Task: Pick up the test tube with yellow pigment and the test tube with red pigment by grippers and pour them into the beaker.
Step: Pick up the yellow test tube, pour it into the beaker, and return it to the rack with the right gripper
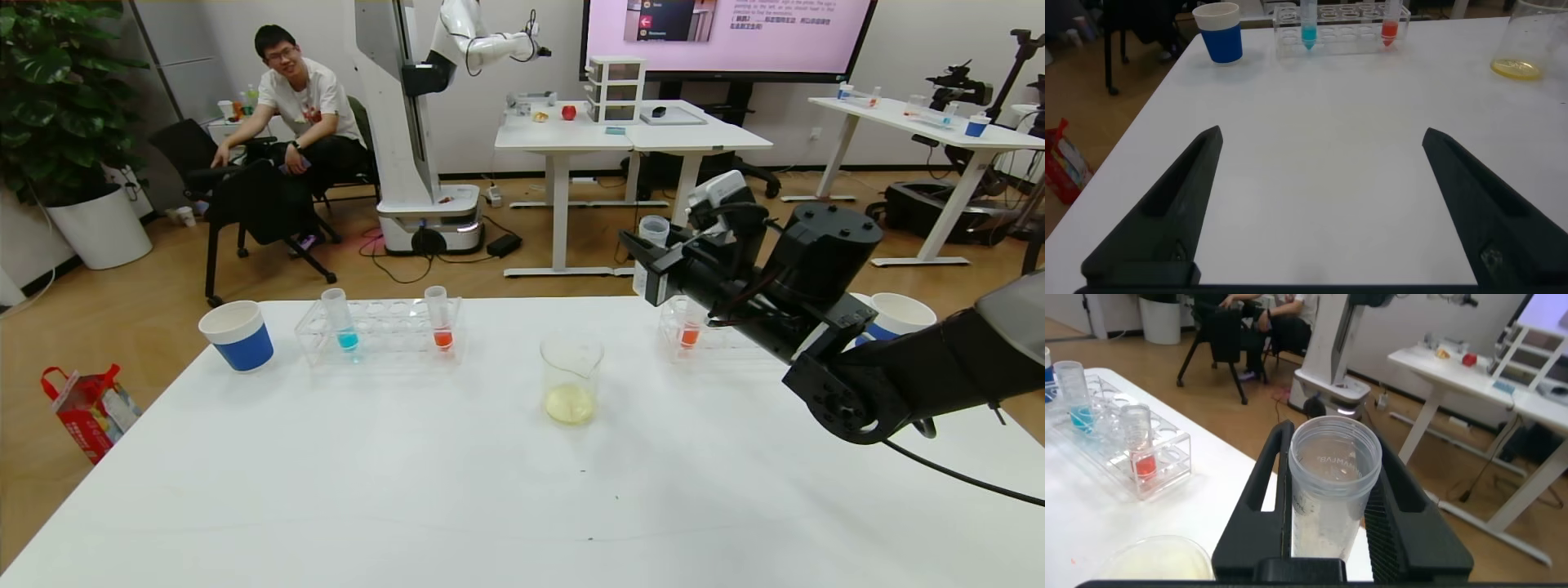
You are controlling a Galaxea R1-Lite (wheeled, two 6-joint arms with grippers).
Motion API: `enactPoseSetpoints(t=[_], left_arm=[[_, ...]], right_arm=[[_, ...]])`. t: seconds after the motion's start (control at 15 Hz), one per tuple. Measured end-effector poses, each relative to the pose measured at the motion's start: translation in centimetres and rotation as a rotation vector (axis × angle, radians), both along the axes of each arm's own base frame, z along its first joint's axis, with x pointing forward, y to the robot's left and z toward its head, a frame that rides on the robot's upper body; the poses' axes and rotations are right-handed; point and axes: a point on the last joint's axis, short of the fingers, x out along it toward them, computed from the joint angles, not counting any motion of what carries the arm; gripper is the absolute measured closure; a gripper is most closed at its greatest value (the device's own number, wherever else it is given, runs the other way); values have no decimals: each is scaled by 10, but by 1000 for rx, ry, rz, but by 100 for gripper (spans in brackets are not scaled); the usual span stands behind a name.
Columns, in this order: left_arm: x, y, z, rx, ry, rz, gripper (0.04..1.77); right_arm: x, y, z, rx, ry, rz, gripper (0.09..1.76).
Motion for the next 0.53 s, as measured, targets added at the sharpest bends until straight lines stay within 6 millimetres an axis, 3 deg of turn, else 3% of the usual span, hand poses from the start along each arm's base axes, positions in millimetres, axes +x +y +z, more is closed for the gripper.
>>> enactPoseSetpoints(t=[0.33, 0.53], left_arm=[[0, 0, 0, 0, 0, 0, 10], [0, 0, 0, 0, 0, 0, 10]], right_arm=[[-11, -16, -2, 99, 172, -37, 134], [-5, -42, 6, 108, 184, -101, 134]])
